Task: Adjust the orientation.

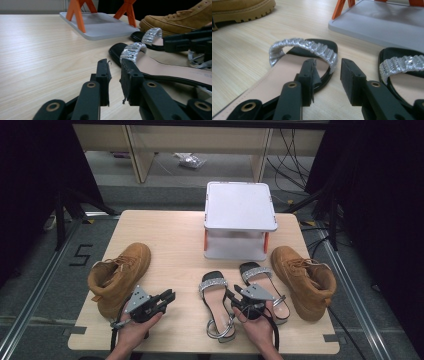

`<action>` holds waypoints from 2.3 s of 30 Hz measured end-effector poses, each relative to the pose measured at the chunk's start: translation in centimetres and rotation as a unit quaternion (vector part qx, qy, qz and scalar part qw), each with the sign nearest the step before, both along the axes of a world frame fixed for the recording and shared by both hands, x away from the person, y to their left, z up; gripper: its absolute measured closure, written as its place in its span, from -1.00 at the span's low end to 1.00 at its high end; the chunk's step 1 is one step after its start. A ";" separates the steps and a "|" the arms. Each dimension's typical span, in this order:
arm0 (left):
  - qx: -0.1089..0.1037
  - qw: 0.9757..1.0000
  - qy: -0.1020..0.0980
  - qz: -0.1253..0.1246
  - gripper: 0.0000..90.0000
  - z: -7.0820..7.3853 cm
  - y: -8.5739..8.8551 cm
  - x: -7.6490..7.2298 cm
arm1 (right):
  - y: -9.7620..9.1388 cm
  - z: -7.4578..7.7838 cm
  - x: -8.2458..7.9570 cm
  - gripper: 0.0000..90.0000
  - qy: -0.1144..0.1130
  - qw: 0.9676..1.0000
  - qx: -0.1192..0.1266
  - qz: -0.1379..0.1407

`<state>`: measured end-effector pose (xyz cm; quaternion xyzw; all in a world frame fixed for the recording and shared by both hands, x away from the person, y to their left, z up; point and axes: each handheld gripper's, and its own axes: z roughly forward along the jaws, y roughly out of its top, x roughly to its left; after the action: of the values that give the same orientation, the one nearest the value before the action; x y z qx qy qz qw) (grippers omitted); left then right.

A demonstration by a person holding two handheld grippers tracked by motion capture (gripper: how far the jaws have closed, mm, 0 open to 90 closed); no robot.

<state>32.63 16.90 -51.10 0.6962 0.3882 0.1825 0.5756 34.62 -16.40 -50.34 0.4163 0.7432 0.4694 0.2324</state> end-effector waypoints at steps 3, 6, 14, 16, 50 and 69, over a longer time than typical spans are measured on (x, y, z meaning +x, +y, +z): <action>0.005 1.000 0.004 -0.010 0.81 0.2 -0.4 -0.1 | -0.2 0.5 -0.1 0.45 0.009 1.000 -0.005 -0.004; 0.010 0.999 0.009 -0.031 0.89 0.4 -1.2 -0.3 | -0.6 0.9 -0.2 0.59 0.029 1.000 -0.006 -0.009; 0.052 0.992 0.061 -0.094 0.99 0.7 -4.0 -0.5 | -1.6 2.0 -1.1 1.00 0.074 0.996 -0.053 0.003; 0.059 0.990 0.073 -0.108 0.99 0.8 -4.8 -0.5 | -1.6 2.1 -1.4 1.00 0.095 0.994 -0.054 0.004; 0.095 0.975 0.142 -0.139 0.98 0.5 -7.4 2.4 | 1.7 0.9 -2.9 0.88 0.209 0.973 -0.067 0.065; 0.058 0.993 0.062 -0.081 0.74 3.0 -4.0 3.3 | 1.0 3.4 -1.4 0.23 0.225 0.974 -0.008 0.014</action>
<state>35.95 12.86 -48.08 0.7678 0.3546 0.1140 0.5214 33.21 -15.42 -46.94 0.4987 0.7861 0.3607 0.0560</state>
